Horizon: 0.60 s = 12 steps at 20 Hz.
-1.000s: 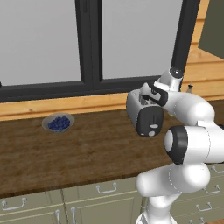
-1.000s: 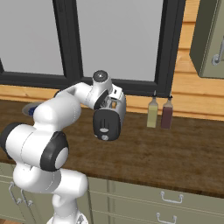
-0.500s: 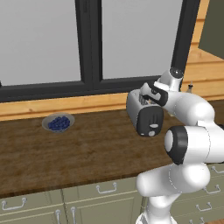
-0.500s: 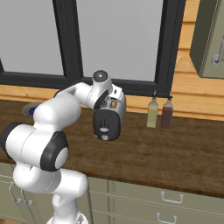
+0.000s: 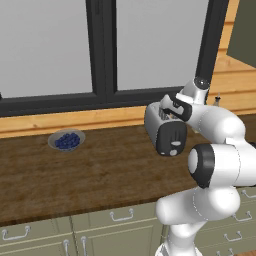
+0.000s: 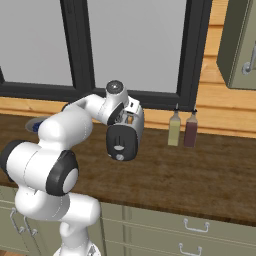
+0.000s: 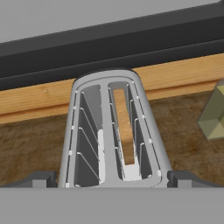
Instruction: Start the toaster. Once the lever pops up, take the bread to the plate on the dining counter.
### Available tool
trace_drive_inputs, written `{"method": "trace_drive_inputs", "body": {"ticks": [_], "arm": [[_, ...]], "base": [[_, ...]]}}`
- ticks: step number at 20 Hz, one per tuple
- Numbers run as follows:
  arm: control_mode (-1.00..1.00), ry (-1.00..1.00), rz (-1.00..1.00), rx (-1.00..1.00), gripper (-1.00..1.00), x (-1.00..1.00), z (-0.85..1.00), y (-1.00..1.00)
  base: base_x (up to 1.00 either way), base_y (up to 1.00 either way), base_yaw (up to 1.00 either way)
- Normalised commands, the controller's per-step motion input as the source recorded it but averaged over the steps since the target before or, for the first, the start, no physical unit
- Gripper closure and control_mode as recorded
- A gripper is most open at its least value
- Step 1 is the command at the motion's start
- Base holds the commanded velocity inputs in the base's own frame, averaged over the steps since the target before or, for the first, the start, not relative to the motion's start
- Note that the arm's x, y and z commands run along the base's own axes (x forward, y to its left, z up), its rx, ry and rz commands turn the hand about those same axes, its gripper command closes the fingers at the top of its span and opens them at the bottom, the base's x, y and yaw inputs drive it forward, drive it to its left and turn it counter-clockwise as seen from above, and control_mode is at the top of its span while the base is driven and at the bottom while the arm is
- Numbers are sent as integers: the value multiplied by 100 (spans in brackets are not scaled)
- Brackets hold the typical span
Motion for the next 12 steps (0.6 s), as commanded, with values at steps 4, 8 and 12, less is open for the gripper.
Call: {"method": "trace_drive_inputs", "body": {"ticks": [4, 8, 12], "arm": [[-100, 7, 2, 0, -100, 8, 0, -5], [-100, 4, 5, 0, -100, 0, 0, -6], [-100, 5, 5, 0, -100, 4, 0, 0]], "base": [[0, 0, 0], [0, 0, 0], [0, 0, 0]]}}
